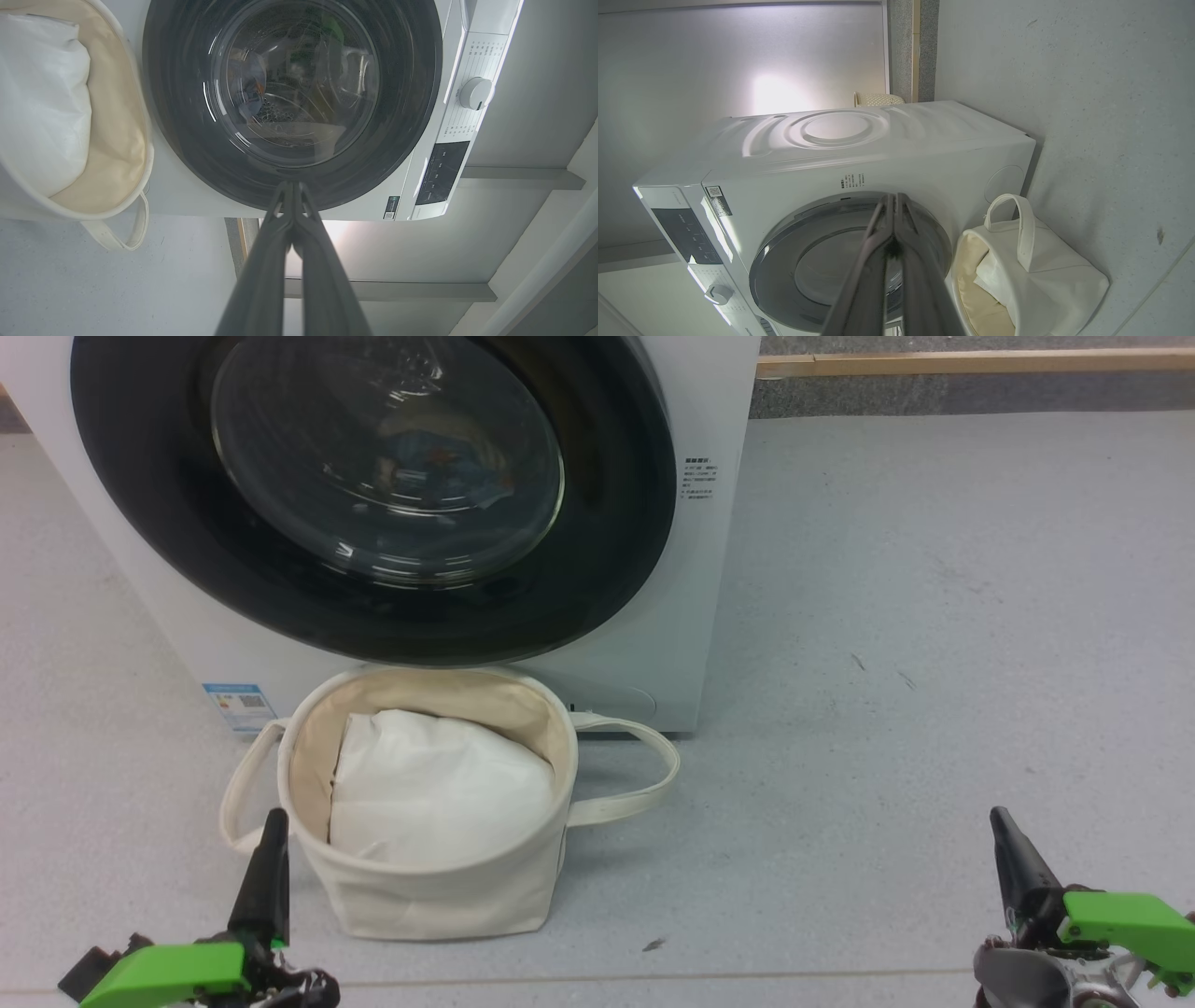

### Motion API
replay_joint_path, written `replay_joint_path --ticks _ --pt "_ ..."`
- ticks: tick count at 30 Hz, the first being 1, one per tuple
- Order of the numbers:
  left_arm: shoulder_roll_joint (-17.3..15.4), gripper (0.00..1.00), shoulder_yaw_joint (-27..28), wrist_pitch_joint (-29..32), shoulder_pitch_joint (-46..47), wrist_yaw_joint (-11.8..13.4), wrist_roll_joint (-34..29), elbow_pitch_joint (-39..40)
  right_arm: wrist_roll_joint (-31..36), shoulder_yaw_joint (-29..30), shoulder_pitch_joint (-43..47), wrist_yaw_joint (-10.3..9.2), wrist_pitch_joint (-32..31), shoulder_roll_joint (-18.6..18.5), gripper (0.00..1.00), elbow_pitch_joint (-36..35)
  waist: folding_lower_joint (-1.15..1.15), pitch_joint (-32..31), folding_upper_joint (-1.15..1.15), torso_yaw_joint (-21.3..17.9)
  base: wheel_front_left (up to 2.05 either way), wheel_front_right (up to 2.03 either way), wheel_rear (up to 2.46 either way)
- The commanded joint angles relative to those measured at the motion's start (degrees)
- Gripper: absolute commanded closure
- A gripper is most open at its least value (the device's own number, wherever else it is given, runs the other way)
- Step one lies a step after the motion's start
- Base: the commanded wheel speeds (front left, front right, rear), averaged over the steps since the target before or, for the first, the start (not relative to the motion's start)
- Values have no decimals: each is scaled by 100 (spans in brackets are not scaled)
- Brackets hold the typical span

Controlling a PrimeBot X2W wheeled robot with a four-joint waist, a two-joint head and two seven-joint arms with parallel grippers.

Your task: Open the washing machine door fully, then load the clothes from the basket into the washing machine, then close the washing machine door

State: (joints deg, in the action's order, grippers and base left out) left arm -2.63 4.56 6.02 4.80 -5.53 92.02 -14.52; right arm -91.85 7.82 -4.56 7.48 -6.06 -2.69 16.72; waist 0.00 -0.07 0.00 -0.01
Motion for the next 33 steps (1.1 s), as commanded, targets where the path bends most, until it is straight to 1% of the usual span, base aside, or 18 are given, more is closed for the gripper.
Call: replay_joint_path --ticks 1,33 --pt "-30 100 200 43 151 -10 14 224 -23 -118 -245 1 -49 -21 100 -207 0 0 0 0 0 0 0" --pt "-29 100 201 44 151 -9 13 224 -23 -118 -245 1 -49 -21 100 -207 0 0 0 0 0 0 0"
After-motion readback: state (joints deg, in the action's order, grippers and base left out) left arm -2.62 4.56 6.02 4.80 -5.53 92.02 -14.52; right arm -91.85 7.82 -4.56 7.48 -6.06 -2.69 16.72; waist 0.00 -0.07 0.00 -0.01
